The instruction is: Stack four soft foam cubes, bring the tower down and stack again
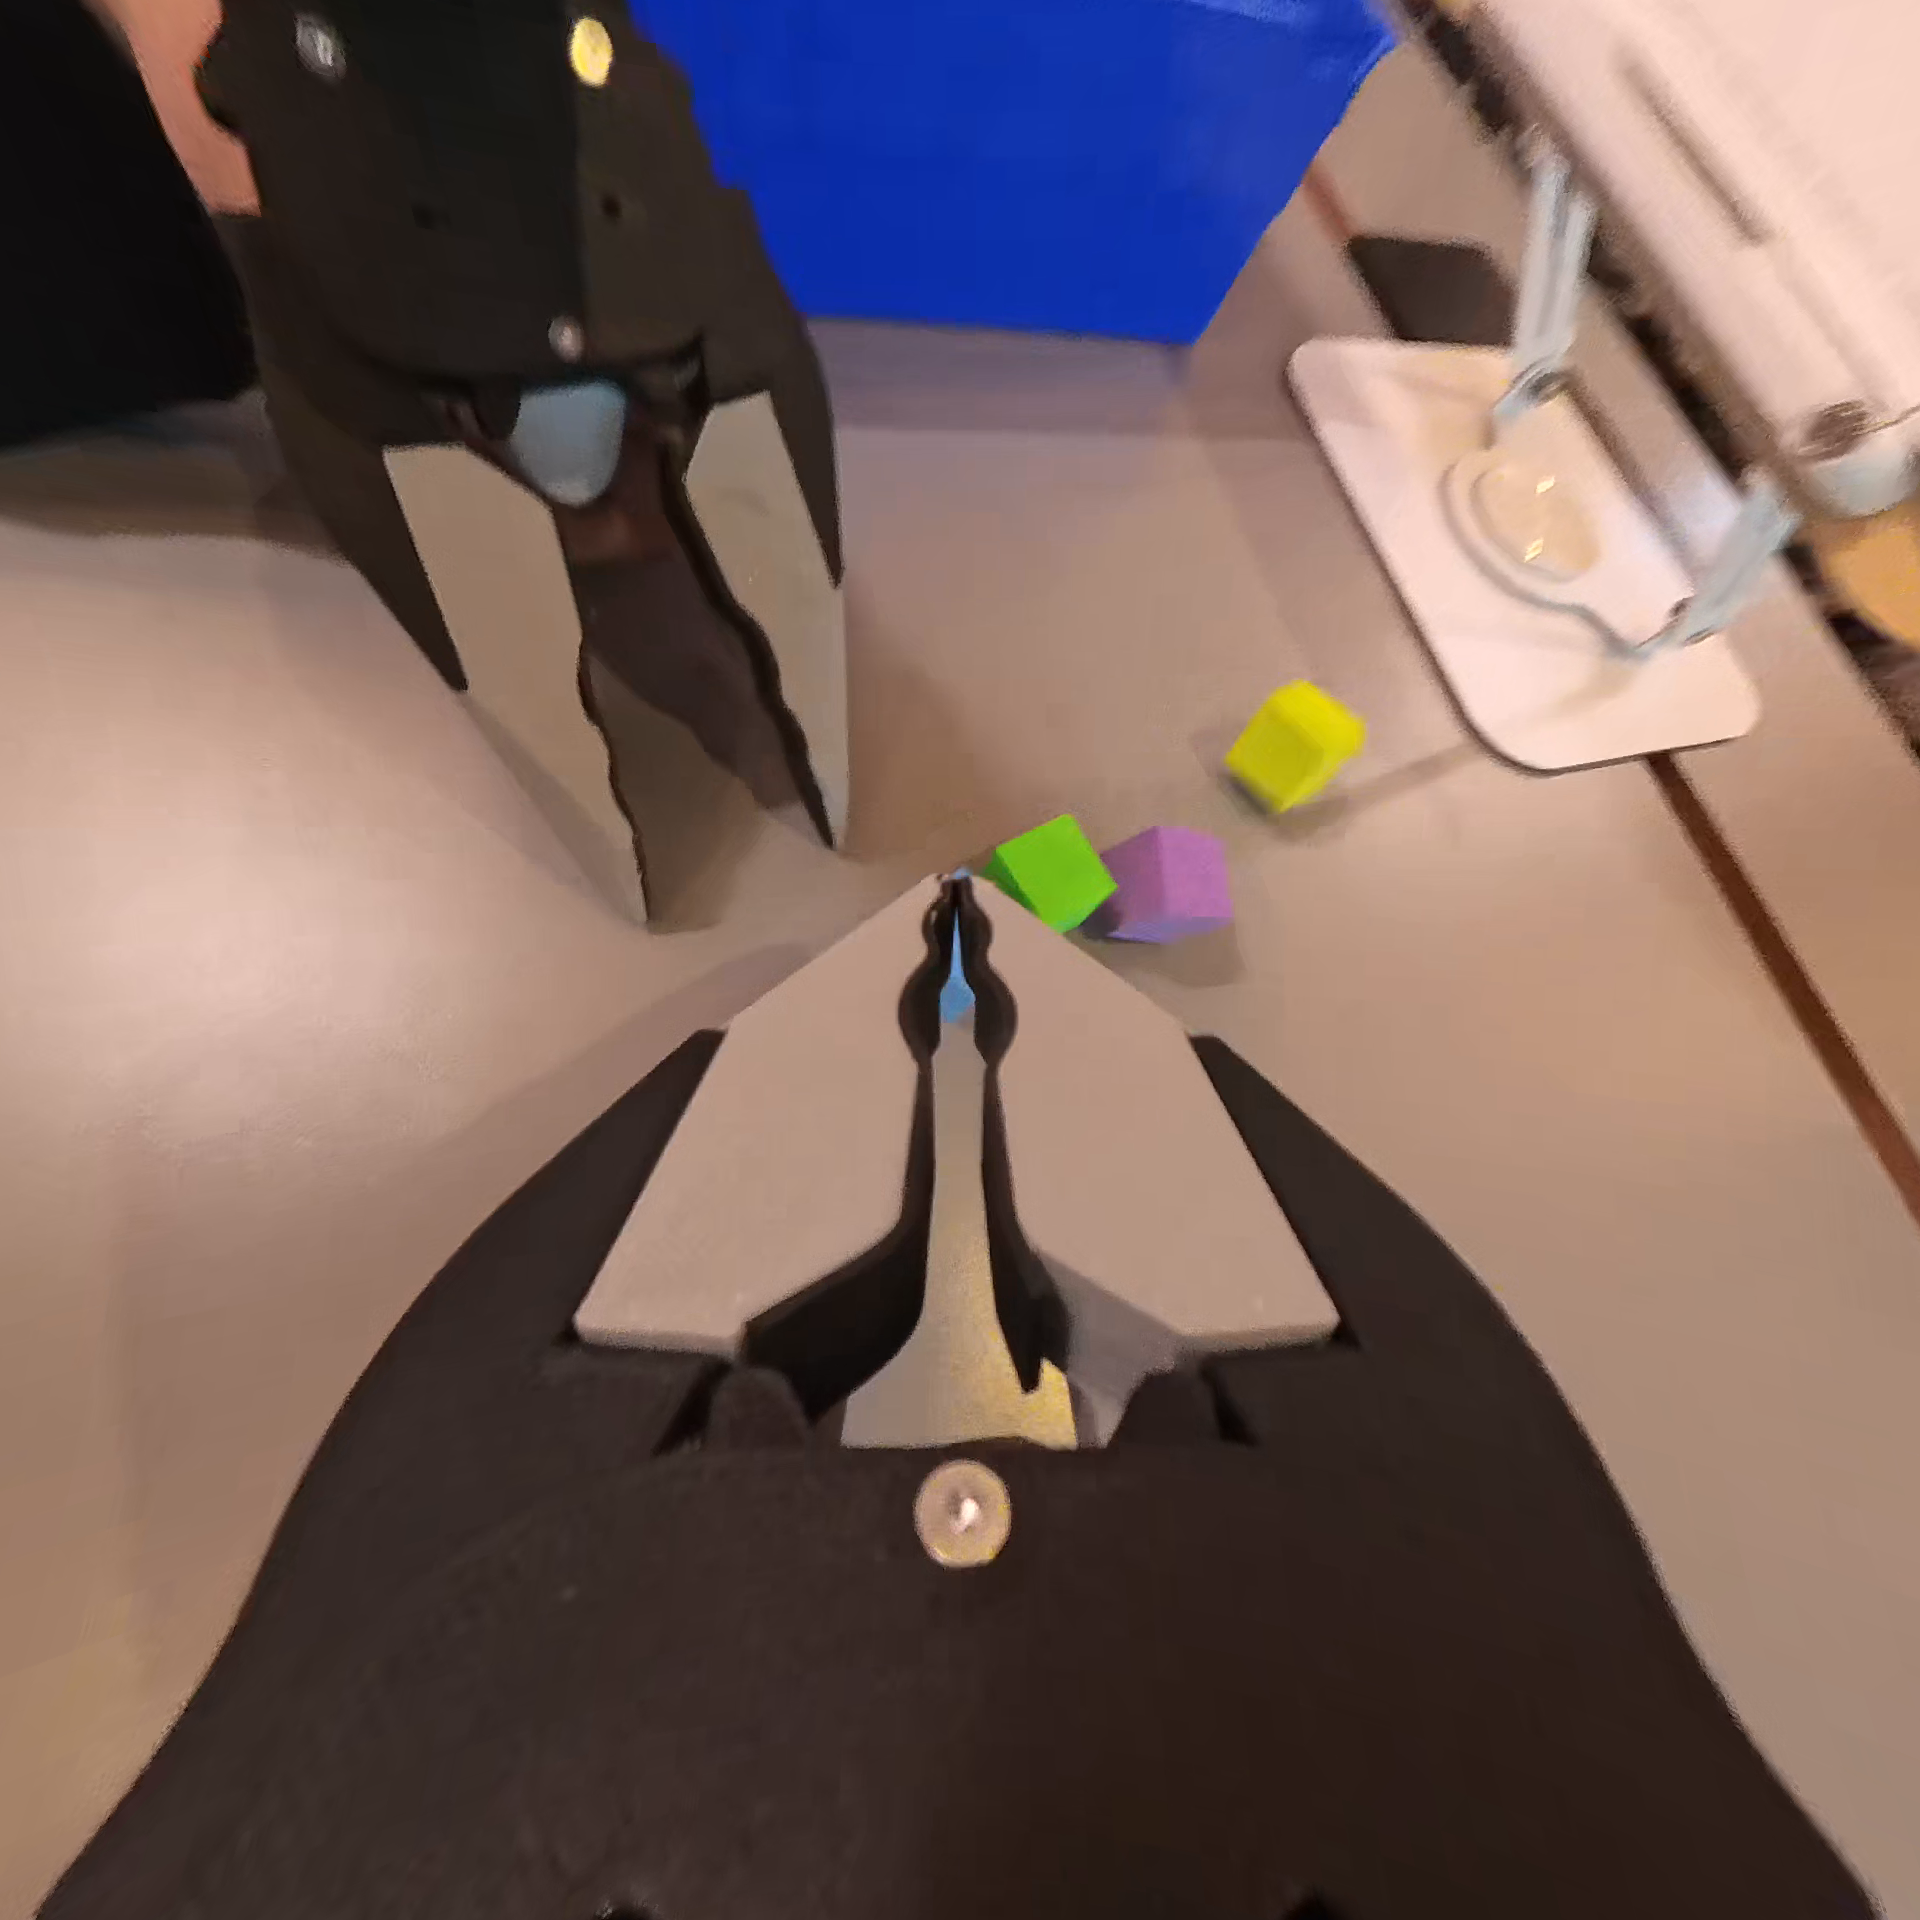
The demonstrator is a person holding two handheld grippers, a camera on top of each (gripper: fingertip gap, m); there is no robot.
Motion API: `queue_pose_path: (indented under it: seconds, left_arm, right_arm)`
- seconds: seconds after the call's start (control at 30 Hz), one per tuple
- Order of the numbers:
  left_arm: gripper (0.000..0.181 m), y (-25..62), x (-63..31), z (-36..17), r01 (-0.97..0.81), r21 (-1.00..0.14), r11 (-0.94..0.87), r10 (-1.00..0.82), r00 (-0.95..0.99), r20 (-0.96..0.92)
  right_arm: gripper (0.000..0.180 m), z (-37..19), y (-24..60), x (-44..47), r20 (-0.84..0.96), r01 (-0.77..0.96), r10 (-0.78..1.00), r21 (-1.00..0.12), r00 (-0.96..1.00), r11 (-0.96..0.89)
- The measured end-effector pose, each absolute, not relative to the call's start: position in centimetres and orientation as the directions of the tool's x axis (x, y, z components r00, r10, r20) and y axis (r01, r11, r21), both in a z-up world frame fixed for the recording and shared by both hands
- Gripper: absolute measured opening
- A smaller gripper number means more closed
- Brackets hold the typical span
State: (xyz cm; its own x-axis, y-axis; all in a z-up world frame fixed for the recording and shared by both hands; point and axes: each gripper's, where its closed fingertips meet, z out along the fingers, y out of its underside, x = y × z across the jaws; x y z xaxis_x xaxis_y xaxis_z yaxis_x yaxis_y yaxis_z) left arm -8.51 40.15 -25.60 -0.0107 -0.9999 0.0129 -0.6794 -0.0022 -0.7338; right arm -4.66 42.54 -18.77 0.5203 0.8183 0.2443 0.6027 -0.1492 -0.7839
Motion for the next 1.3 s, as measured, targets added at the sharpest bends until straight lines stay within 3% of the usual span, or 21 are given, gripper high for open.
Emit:
queue_pose_path:
  seconds: [0.3,0.57,0.77,1.03,1.3]
  left_arm:
    - [0.048,40.2,-8.5,-25.6,-0.679,-0.734,-0.003,-1.0,-0.011,0.014]
    - [0.048,40.3,-8.5,-25.6,-0.684,-0.729,0.004,-1.0,-0.014,0.007]
    - [0.017,43.8,-9.1,-25.5,-0.661,-0.737,-0.141,-0.987,0.156,0.049]
    - [0.036,42.3,-6.4,-25.3,-0.672,-0.74,0.038,-0.993,0.056,-0.102]
    - [0.037,42.9,-4.0,-25.2,-0.672,-0.74,0.003,-0.975,0.162,-0.152]
  right_arm:
    - [0.0,-17.3,44.7,-1.6,0.216,0.511,0.717,-0.831,0.663,-0.222]
    - [0.0,-21.6,47.2,2.8,0.182,0.51,0.619,-0.758,0.764,-0.407]
    - [0.012,-25.5,47.7,4.8,0.041,0.447,0.586,-0.69,0.809,-0.569]
    - [0.015,-25.4,48.2,4.4,-0.135,0.299,0.569,-0.741,0.811,-0.602]
    - [0.016,-25.4,48.2,4.0,-0.128,0.311,0.581,-0.742,0.804,-0.593]
